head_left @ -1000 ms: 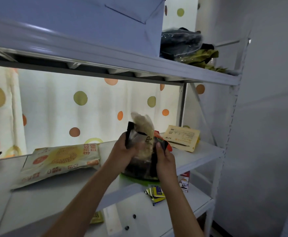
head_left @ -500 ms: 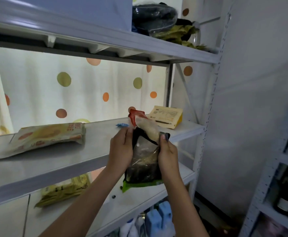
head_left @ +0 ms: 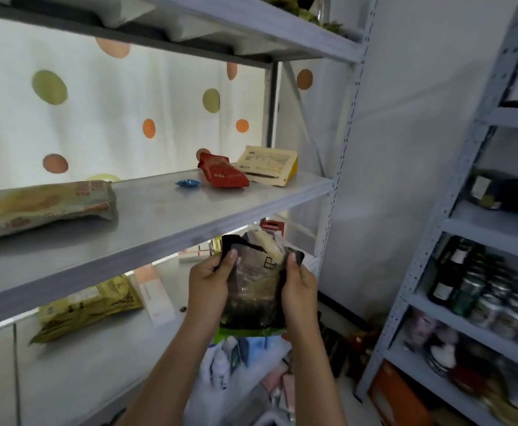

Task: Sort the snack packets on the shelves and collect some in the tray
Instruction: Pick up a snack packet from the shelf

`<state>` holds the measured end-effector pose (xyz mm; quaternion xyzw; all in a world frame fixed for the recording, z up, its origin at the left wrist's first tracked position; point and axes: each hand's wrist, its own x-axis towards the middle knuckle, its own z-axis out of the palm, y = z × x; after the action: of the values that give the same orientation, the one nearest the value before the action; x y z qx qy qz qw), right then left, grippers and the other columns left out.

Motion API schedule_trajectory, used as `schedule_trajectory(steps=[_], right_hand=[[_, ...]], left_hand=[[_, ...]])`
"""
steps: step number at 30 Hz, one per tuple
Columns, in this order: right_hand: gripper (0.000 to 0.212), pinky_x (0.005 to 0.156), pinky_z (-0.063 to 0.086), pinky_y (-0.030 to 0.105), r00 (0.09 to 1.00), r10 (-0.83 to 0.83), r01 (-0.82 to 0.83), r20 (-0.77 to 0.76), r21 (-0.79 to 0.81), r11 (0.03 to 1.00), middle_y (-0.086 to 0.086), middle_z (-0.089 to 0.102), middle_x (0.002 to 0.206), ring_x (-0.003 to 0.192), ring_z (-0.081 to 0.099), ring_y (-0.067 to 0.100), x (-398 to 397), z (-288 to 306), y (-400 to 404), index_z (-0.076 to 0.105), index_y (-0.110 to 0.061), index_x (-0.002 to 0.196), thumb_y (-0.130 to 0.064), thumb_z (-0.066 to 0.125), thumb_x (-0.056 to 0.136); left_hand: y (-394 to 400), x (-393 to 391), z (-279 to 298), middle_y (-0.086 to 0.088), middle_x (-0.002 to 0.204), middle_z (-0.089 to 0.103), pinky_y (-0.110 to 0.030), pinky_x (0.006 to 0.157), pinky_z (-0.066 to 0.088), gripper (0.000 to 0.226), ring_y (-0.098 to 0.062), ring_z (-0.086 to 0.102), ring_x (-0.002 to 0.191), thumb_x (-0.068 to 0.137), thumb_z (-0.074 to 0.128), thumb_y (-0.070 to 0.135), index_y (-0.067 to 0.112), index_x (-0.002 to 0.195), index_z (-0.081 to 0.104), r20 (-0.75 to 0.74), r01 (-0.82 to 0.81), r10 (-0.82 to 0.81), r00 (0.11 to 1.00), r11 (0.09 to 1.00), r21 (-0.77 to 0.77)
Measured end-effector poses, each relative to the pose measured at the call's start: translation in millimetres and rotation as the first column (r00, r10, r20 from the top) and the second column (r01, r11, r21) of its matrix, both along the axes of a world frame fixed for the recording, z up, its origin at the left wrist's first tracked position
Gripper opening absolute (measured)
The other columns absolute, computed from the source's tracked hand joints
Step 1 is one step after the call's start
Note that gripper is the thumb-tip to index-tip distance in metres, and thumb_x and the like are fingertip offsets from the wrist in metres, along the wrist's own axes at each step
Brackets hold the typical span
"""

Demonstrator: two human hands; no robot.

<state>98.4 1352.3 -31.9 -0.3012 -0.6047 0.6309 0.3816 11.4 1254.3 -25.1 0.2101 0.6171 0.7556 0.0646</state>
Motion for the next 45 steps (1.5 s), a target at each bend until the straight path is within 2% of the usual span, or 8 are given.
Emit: schedule_trajectory(steps=[5, 11, 15, 19, 25, 37, 41, 45], right_hand=[[0.038, 0.078, 0.054, 0.027, 0.997, 0.077, -0.076, 0.01, -0.034, 0.997, -0.006, 0.076, 0.085, 0.088, 0.071, 0.012, 14, -9, -8, 0.074, -0.019, 0.087, -0.04, 0.046, 0.101], [0.044, 0.104, 0.047, 0.048, 0.994, 0.104, -0.101, 0.04, -0.075, 0.992, -0.002, 0.07, 0.12, 0.115, 0.064, 0.016, 11, -36, -18, 0.066, -0.025, 0.123, -0.055, 0.046, 0.097], [0.067, 0.109, 0.042, 0.048, 0.995, 0.076, -0.067, 0.065, -0.14, 0.988, -0.008, 0.06, 0.135, 0.125, 0.056, 0.014, 5, -55, -20, 0.063, -0.035, 0.127, -0.079, 0.05, 0.078], [0.033, 0.101, 0.05, 0.046, 0.997, -0.003, 0.027, 0.083, -0.286, 0.958, -0.001, 0.075, 0.106, 0.105, 0.068, 0.018, 10, -81, -13, 0.074, -0.023, 0.106, -0.046, 0.052, 0.098], [0.032, 0.097, 0.052, 0.049, 0.994, -0.027, 0.07, 0.108, -0.418, 0.906, 0.007, 0.076, 0.102, 0.101, 0.07, 0.024, 26, -111, 15, 0.075, -0.018, 0.102, -0.041, 0.052, 0.099], [0.059, 0.104, 0.048, 0.035, 0.942, 0.284, -0.186, 0.18, -0.423, 0.887, -0.003, 0.062, 0.133, 0.121, 0.059, 0.012, 52, -179, 107, 0.065, -0.036, 0.123, -0.074, 0.047, 0.083], [0.039, 0.093, 0.053, 0.029, 0.931, 0.329, -0.248, 0.162, -0.381, 0.891, -0.004, 0.071, 0.118, 0.11, 0.066, 0.012, 47, -203, 127, 0.063, -0.026, 0.123, -0.043, 0.064, 0.088], [0.025, 0.082, 0.059, 0.039, 0.972, 0.045, 0.055, 0.231, -0.409, 0.911, 0.008, 0.076, 0.097, 0.094, 0.071, 0.03, 25, -246, 139, 0.072, -0.014, 0.099, 0.005, 0.07, 0.083]], left_hand=[[-22, -2, -17, -0.014, 0.089, 0.075, -0.038, 0.079, 0.055, 0.017, -0.026, 0.071, 0.083, 0.091, 0.061, 0.019, 0.011, 0.089, 0.076, 0.127, 0.086, -0.102, 0.987, 0.988, 0.13], [-37, 1, -36, -0.012, 0.091, 0.076, -0.039, 0.08, 0.056, 0.018, -0.028, 0.072, 0.088, 0.088, 0.062, 0.024, 0.019, 0.084, 0.079, 0.16, 0.13, -0.15, 0.976, 0.983, 0.13], [-38, -1, -50, -0.009, 0.088, 0.076, -0.037, 0.079, 0.056, 0.021, -0.026, 0.072, 0.086, 0.091, 0.062, 0.024, 0.022, 0.079, 0.079, 0.211, 0.129, -0.139, 0.968, 0.99, 0.06], [-31, 2, -75, -0.005, 0.086, 0.076, -0.031, 0.073, 0.056, 0.021, -0.02, 0.072, 0.083, 0.091, 0.063, 0.028, 0.024, 0.078, 0.078, 0.236, 0.163, -0.15, 0.96, 0.986, -0.036], [1, 20, -125, 0.007, 0.097, 0.075, -0.021, 0.071, 0.056, 0.033, -0.007, 0.071, 0.086, 0.076, 0.08, 0.029, 0.025, 0.106, 0.068, 0.277, 0.368, -0.29, 0.916, 0.882, -0.294], [99, 23, -180, 0.008, 0.071, 0.068, -0.007, 0.052, 0.044, 0.014, 0.0, 0.065, 0.063, 0.08, 0.077, 0.019, 0.009, 0.086, 0.07, 0.226, 0.25, -0.153, 0.962, 0.826, -0.505], [125, 2, -208, 0.009, 0.053, 0.063, -0.007, 0.048, 0.041, 0.018, 0.003, 0.059, 0.051, 0.082, 0.075, 0.019, 0.019, 0.067, 0.065, 0.283, 0.349, -0.225, 0.932, 0.766, -0.54], [155, -22, -255, 0.01, 0.069, 0.072, -0.015, 0.062, 0.048, 0.005, -0.001, 0.066, 0.066, 0.085, 0.073, 0.022, 0.021, 0.081, 0.071, 0.372, 0.504, -0.345, 0.861, 0.676, -0.538]])
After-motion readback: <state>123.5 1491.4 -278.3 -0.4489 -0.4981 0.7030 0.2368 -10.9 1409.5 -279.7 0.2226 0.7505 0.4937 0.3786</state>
